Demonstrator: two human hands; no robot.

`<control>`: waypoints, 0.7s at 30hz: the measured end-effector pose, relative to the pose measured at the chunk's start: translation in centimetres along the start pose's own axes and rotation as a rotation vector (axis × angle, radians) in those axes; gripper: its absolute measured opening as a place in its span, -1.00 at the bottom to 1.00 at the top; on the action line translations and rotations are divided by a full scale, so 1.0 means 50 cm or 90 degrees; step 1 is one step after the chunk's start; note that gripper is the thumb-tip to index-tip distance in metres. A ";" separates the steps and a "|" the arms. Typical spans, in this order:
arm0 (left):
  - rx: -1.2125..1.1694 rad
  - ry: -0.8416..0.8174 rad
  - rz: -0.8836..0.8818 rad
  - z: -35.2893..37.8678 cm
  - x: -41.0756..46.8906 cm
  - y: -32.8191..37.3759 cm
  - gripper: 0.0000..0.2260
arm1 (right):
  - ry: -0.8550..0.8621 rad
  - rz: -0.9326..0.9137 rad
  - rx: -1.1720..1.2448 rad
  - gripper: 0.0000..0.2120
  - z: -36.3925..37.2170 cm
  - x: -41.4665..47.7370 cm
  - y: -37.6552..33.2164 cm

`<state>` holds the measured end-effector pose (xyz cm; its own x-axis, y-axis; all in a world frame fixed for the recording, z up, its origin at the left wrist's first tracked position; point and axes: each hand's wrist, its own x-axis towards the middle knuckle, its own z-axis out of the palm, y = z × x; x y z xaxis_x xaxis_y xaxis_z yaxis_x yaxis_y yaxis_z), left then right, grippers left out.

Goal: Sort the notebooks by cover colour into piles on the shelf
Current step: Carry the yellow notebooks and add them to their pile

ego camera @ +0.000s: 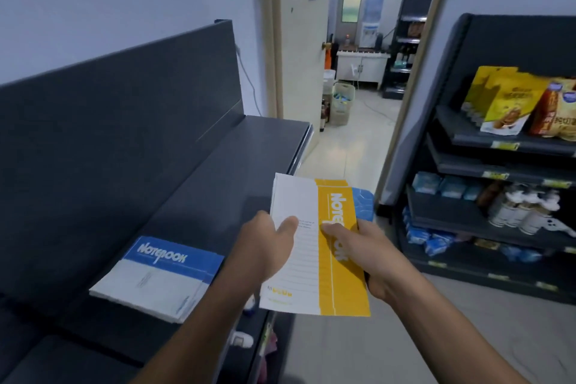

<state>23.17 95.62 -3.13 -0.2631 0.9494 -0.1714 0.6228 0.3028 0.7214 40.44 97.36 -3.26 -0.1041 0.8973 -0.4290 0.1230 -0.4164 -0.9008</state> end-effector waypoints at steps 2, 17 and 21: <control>0.025 -0.007 0.018 0.017 0.047 0.034 -0.61 | 0.023 0.008 -0.004 -0.83 -0.030 0.046 -0.018; 0.097 0.084 -0.058 0.195 0.392 0.239 -0.66 | -0.048 -0.021 -0.117 -0.89 -0.231 0.450 -0.173; 0.120 0.131 -0.127 0.190 0.491 0.239 -0.71 | -0.117 -0.034 -0.169 -0.76 -0.216 0.553 -0.227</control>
<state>31.15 123.34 -5.09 -0.5249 0.8389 -0.1438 0.6640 0.5093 0.5475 46.80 128.50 -4.16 -0.2907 0.8653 -0.4084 0.3629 -0.2952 -0.8838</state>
